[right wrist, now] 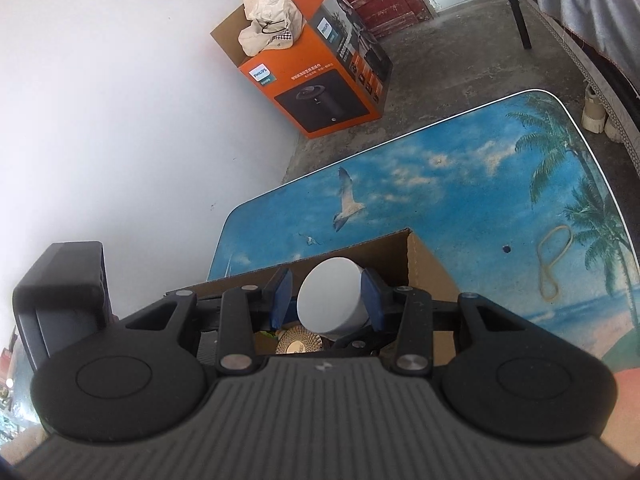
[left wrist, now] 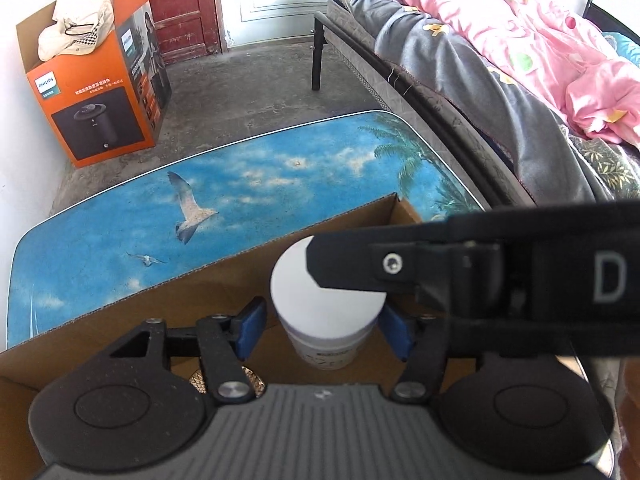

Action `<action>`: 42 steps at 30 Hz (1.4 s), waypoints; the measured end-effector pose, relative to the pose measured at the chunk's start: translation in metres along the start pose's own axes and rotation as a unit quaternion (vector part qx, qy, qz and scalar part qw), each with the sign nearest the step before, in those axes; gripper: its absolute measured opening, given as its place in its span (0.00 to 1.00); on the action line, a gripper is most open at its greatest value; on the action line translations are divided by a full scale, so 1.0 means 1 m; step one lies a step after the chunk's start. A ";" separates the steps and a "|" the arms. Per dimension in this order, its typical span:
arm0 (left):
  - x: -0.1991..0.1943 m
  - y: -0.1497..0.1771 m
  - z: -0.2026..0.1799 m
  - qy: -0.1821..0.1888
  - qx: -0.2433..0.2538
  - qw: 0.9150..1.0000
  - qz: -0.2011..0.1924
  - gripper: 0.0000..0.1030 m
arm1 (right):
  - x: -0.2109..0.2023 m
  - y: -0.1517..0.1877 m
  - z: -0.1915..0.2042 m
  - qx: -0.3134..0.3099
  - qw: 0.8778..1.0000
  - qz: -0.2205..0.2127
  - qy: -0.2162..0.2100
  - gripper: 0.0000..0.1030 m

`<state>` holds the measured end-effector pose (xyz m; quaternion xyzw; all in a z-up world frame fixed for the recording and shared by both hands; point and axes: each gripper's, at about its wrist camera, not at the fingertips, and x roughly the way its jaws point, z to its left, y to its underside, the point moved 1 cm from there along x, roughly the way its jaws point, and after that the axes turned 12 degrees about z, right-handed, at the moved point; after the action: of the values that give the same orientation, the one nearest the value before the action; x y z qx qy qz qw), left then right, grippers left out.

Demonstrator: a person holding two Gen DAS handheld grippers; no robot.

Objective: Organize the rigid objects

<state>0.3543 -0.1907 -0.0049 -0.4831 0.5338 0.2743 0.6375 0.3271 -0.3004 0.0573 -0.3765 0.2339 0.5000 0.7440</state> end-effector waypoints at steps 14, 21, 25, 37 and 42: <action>-0.095 0.067 0.025 -0.043 0.010 0.998 -0.040 0.76 | -0.094 0.076 0.082 -0.132 0.990 0.020 0.049 0.37; -0.118 0.122 0.061 -0.065 -0.023 0.994 -0.083 0.82 | -0.055 0.091 0.111 -0.153 0.978 0.105 0.098 0.36; -0.123 0.138 0.085 -0.048 -0.061 0.993 -0.084 0.82 | -0.012 0.093 0.113 -0.157 0.961 0.172 0.149 0.36; -0.135 0.161 0.109 -0.024 -0.095 0.989 -0.114 0.85 | 0.100 0.094 0.076 -0.117 0.897 0.336 0.264 0.21; -0.135 0.165 0.113 -0.016 -0.098 0.988 -0.118 0.85 | 0.099 0.101 0.080 -0.126 0.895 0.331 0.272 0.17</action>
<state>0.2212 -0.0022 0.0653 -0.5984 0.4332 0.2561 0.6234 0.2704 -0.1582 0.0010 -0.4890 0.4730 0.6211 0.3891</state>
